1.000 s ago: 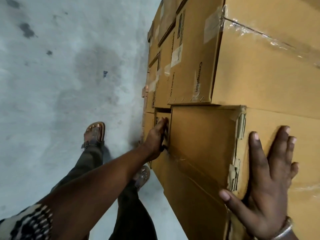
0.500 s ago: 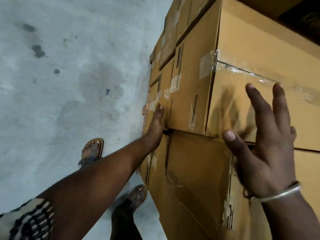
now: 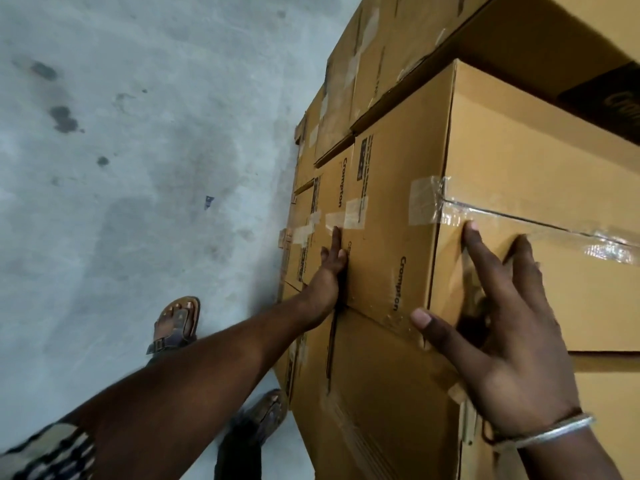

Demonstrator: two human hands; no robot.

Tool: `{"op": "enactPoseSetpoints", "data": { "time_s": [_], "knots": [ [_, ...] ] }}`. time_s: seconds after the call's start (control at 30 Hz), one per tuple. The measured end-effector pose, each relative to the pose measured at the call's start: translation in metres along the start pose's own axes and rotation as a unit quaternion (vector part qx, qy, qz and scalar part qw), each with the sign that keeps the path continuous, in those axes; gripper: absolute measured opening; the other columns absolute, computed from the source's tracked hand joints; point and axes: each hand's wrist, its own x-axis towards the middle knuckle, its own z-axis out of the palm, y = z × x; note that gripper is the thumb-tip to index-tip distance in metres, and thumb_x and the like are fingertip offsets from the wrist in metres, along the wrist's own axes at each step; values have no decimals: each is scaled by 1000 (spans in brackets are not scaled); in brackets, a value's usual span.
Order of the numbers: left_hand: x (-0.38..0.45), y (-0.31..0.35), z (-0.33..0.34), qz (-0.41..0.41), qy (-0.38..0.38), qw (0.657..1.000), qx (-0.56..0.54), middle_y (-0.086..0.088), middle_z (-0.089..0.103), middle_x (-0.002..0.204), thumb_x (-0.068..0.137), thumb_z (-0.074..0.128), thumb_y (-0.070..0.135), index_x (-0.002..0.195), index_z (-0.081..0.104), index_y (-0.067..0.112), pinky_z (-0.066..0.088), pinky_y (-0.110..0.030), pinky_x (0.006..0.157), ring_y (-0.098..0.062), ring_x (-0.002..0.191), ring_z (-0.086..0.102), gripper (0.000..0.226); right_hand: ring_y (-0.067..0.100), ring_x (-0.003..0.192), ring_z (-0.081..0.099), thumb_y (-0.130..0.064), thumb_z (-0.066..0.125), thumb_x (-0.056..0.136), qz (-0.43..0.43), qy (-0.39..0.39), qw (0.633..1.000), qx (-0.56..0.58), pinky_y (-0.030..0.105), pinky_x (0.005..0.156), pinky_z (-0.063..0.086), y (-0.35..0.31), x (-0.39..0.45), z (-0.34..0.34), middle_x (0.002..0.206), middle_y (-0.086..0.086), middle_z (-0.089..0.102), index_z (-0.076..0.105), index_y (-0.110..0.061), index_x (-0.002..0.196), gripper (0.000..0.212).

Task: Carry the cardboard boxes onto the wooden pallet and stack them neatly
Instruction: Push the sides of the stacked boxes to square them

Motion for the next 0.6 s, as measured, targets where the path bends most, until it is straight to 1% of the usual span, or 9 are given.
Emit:
{"op": "enactPoseSetpoints", "data": {
  "time_s": [0.13,0.23,0.27,0.3,0.33,0.37,0.47,0.53,0.6],
  "knots": [
    [-3,12,-4,1,-10,998,59,-1,-10,164,99,18,56,151,-8,46,3,-57,121,-24,151,-9,60,22,150,-7,-94,37,46,21,-5,1000,-1,59,116,22,-2,1,1,163,-12,-12,1,-75,135,98],
    [-5,21,-9,-14,-36,991,132,0,-11,164,97,14,59,150,-18,42,5,-53,122,-25,151,-7,64,22,150,-9,-91,39,47,30,-10,999,3,58,116,23,-6,1,0,162,-16,-16,-1,-76,134,97],
    [-8,28,-11,-29,-49,986,155,-1,-10,164,99,14,58,151,-20,37,10,-49,122,-27,151,-4,66,23,150,-8,-91,39,48,35,-15,999,8,58,116,24,-6,2,-2,162,-15,-16,-1,-76,133,95],
    [-10,37,-13,-53,-56,982,170,-2,-9,164,101,15,54,152,-20,30,16,-36,118,-28,151,2,66,25,151,-7,-91,39,49,34,-17,999,4,59,115,25,-7,4,-2,162,-15,-14,-1,-77,132,93],
    [-12,44,-16,-79,-69,980,170,-4,-7,164,103,16,49,153,-19,24,23,-29,110,-29,151,6,66,26,151,-4,-90,39,51,36,-21,999,0,60,114,26,-8,5,-5,163,-14,-12,-1,-78,131,90],
    [-13,50,-18,-87,-76,978,174,-4,-3,164,104,17,45,154,-16,20,26,-28,106,-28,150,10,65,27,151,-3,-90,39,53,33,-20,999,-3,60,114,27,-8,6,-6,163,-13,-10,-1,-78,130,87],
    [-13,61,-22,-78,-72,976,188,-5,20,162,106,24,38,157,7,20,17,-40,120,-28,149,19,57,28,150,1,-90,37,59,40,-22,999,5,59,114,26,-9,6,-7,163,-12,-7,1,-75,132,83],
    [-5,63,-23,-96,-54,979,173,-4,40,153,104,30,37,150,32,21,25,-50,119,-26,142,33,49,27,150,0,-90,34,61,37,-26,999,2,57,116,24,-6,7,-8,163,-12,-9,4,-72,136,83],
    [0,72,-20,-113,-36,983,136,-2,48,146,102,32,41,142,44,21,30,-48,116,-22,135,42,46,25,150,-4,-91,30,61,34,-32,999,-3,55,118,20,-3,10,-9,161,-14,-14,2,-73,134,81]
  ]
}}
